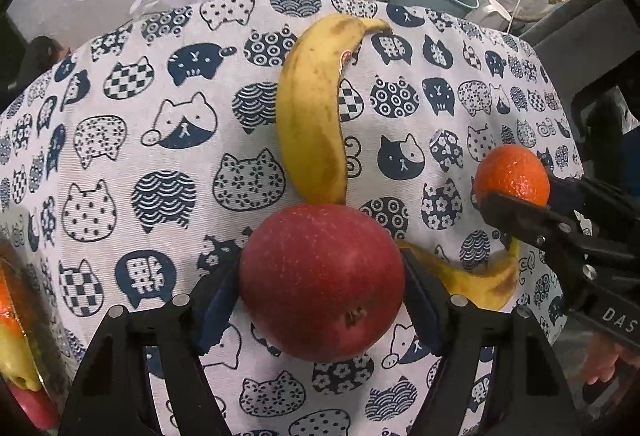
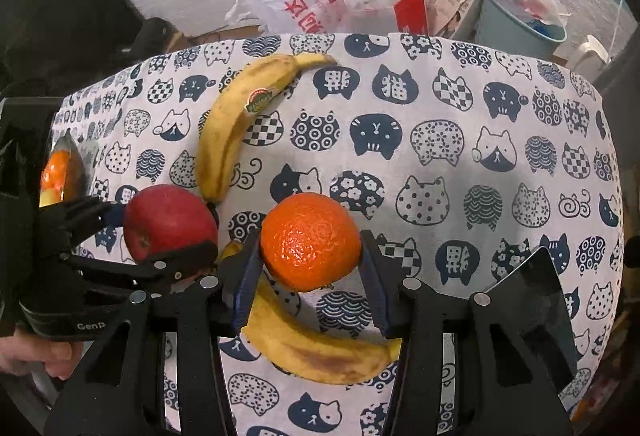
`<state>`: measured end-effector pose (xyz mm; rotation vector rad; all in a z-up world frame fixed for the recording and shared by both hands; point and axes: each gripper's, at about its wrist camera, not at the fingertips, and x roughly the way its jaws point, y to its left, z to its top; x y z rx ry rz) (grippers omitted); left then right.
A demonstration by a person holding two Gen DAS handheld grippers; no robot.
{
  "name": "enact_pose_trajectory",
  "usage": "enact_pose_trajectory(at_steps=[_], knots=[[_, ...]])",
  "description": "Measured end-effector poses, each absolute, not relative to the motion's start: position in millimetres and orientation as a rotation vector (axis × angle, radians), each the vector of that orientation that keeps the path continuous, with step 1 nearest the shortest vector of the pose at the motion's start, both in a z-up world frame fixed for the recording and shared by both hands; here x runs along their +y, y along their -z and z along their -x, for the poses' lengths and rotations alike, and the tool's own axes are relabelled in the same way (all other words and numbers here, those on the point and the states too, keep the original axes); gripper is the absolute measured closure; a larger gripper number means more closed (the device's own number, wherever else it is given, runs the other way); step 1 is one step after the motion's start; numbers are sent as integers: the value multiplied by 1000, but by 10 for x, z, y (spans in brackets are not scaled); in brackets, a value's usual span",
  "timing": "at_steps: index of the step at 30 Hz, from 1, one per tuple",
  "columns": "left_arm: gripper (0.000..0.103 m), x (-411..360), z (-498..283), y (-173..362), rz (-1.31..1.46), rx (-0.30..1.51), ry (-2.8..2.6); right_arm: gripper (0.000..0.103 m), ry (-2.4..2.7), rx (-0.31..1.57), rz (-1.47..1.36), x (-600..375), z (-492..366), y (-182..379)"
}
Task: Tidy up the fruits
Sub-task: 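Carry the red apple to the plate with the left gripper while the right carries the tangerine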
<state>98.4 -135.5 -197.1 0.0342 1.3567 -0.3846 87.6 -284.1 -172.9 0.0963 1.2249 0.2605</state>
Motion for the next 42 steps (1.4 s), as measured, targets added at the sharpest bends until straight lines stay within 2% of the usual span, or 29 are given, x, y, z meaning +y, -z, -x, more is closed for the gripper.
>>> enact_pose_trajectory(at_steps=[21,42], knots=[[26,-681,-595,1254,-30,1212,311,57,-371,1118,-20,-2203,-751,1247],[26,668,-213,1114,89,1182,108,57,-556,1098,58,-1004,-703,1062]])
